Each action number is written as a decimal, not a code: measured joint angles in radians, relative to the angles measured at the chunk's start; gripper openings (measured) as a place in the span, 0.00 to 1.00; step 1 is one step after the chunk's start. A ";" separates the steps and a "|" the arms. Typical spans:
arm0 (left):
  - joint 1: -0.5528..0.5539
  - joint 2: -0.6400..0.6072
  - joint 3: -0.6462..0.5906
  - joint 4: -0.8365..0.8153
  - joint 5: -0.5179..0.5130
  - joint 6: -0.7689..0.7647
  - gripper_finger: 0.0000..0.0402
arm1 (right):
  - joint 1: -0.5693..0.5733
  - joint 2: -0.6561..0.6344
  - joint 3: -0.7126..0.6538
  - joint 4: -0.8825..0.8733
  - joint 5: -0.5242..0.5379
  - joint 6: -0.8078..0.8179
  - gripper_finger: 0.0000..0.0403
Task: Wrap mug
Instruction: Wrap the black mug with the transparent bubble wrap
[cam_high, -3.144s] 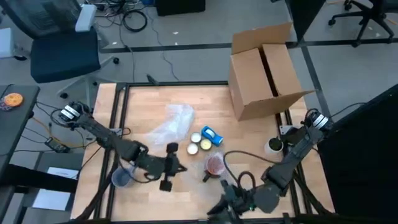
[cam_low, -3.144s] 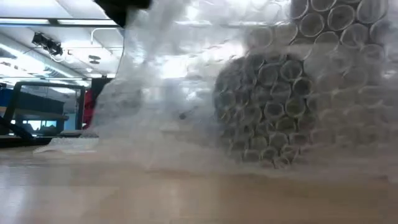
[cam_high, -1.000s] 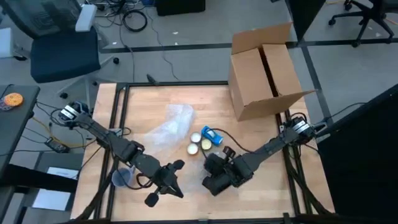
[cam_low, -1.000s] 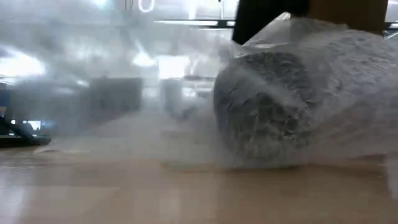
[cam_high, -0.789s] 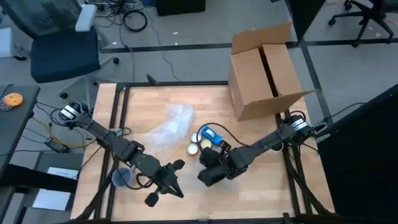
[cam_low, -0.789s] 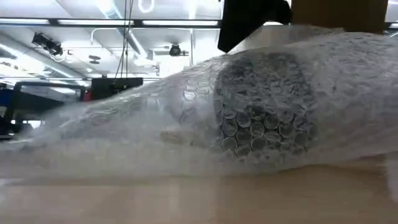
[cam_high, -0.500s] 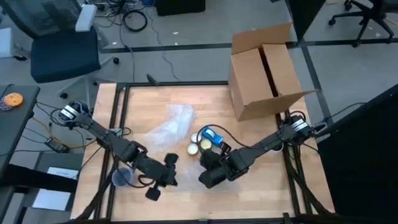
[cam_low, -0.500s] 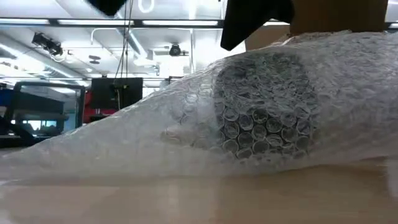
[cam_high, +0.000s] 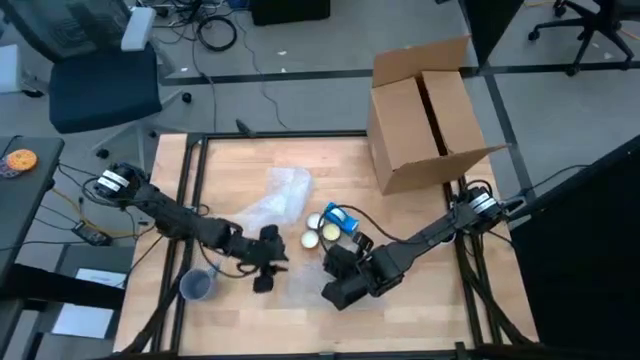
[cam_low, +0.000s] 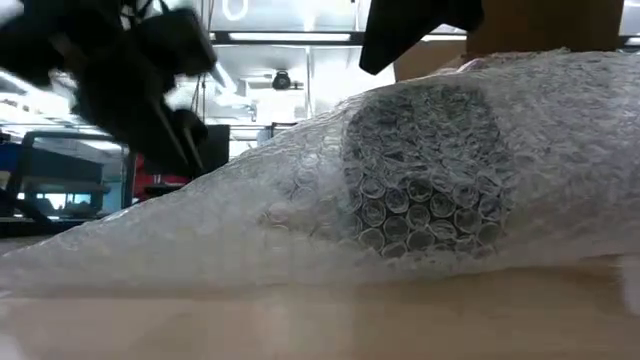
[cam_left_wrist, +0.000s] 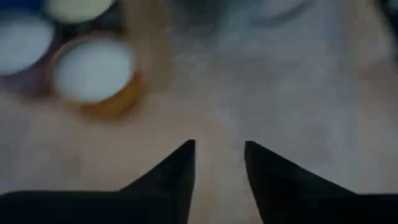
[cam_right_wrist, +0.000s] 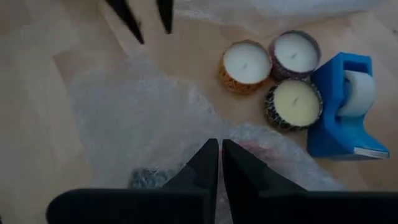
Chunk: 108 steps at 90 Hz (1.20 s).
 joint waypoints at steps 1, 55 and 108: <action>0.002 0.001 -0.003 0.003 0.000 0.000 0.36 | 0.000 0.000 0.000 0.000 0.000 0.000 0.00; -0.045 0.188 0.097 -0.055 0.042 0.101 0.49 | 0.007 0.000 0.000 0.005 0.002 0.000 0.00; -0.123 0.382 0.317 -0.273 -0.127 0.102 0.08 | 0.024 0.001 -0.001 0.004 -0.041 -0.052 0.00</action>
